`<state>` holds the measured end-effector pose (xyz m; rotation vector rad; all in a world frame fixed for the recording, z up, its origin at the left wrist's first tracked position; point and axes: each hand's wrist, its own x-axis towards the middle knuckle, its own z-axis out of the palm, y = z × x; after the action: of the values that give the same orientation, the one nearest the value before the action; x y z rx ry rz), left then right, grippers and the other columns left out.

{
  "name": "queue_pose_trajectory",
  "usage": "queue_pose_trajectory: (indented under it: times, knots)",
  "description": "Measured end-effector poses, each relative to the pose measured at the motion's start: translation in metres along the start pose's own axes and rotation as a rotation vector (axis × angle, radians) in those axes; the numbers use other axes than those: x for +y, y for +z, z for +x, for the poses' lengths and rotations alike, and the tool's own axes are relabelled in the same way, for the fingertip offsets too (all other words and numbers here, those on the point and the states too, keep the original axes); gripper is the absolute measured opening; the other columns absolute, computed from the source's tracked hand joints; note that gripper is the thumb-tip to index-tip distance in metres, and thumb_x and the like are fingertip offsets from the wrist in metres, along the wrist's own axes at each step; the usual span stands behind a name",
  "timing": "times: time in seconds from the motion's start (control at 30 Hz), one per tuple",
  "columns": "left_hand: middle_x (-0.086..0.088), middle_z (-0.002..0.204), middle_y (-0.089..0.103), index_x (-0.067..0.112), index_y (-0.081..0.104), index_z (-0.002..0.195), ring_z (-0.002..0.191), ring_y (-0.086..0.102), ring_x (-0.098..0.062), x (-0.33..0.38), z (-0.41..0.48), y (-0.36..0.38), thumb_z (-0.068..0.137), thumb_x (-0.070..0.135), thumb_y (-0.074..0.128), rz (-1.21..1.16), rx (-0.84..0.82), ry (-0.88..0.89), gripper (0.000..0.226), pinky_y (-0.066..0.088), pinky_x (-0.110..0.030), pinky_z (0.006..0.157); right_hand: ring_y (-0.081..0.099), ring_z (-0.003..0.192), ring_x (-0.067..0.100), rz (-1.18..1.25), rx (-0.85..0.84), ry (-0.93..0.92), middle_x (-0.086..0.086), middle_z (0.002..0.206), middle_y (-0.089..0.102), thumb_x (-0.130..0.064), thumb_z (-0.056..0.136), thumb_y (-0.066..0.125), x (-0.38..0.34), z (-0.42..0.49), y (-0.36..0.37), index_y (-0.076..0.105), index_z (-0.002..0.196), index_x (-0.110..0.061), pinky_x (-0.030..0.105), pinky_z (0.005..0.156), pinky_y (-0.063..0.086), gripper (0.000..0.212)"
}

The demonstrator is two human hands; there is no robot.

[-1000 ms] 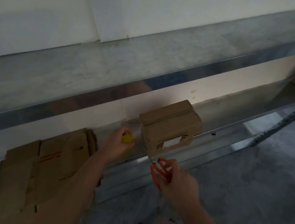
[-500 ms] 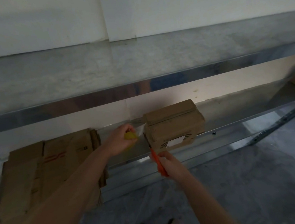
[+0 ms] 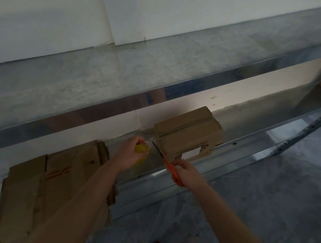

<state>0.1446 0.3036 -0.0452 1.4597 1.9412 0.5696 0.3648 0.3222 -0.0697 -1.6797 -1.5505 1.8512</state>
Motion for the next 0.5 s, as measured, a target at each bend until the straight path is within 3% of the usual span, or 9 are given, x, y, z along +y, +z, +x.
queue_pose_trajectory:
  times: [0.17, 0.23, 0.33, 0.5]
  knots:
    - [0.0, 0.11, 0.053, 0.024, 0.053, 0.108, 0.097, 0.05, -0.015, 0.0, 0.001, -0.001, 0.084, 0.02, 0.071, -0.027, -0.013, 0.032, 0.029, 0.037, -0.019, 0.067, 0.058, 0.062, 0.014, -0.128, 0.05, -0.061, 0.001, 0.071, 0.063, -0.019, 0.094, 0.045, -0.004, 0.002, -0.004, 0.064, 0.107, -0.021, 0.027, 0.055, 0.048, 0.024]
    - [-0.001, 0.109, 0.054, 0.023, 0.054, 0.105, 0.097, 0.051, -0.016, 0.0, 0.001, -0.002, 0.084, 0.018, 0.071, -0.035, -0.002, 0.047, 0.027, 0.038, -0.019, 0.068, 0.06, 0.061, 0.015, -0.186, 0.07, -0.099, -0.001, 0.068, 0.065, -0.037, 0.087, 0.051, -0.008, 0.003, -0.004, 0.066, 0.093, -0.027, 0.033, 0.061, 0.053, 0.019]
    - [-0.003, 0.11, 0.053, 0.018, 0.054, 0.108, 0.099, 0.052, -0.018, -0.001, 0.001, -0.004, 0.085, 0.017, 0.07, -0.05, 0.02, 0.044, 0.028, 0.039, -0.024, 0.071, 0.067, 0.073, 0.021, -0.351, 0.1, -0.142, -0.003, 0.07, 0.066, -0.066, 0.078, 0.056, -0.009, 0.007, -0.006, 0.059, 0.079, -0.031, 0.037, 0.075, 0.057, 0.035]
    - [-0.003, 0.109, 0.054, 0.023, 0.052, 0.103, 0.097, 0.051, -0.017, -0.006, -0.001, -0.003, 0.085, 0.02, 0.071, -0.017, 0.006, 0.047, 0.026, 0.037, -0.025, 0.07, 0.065, 0.095, 0.026, -0.591, 0.086, -0.123, -0.002, 0.09, 0.066, -0.075, 0.082, 0.047, 0.004, 0.008, -0.01, 0.05, 0.091, -0.035, 0.039, 0.088, 0.053, 0.041]
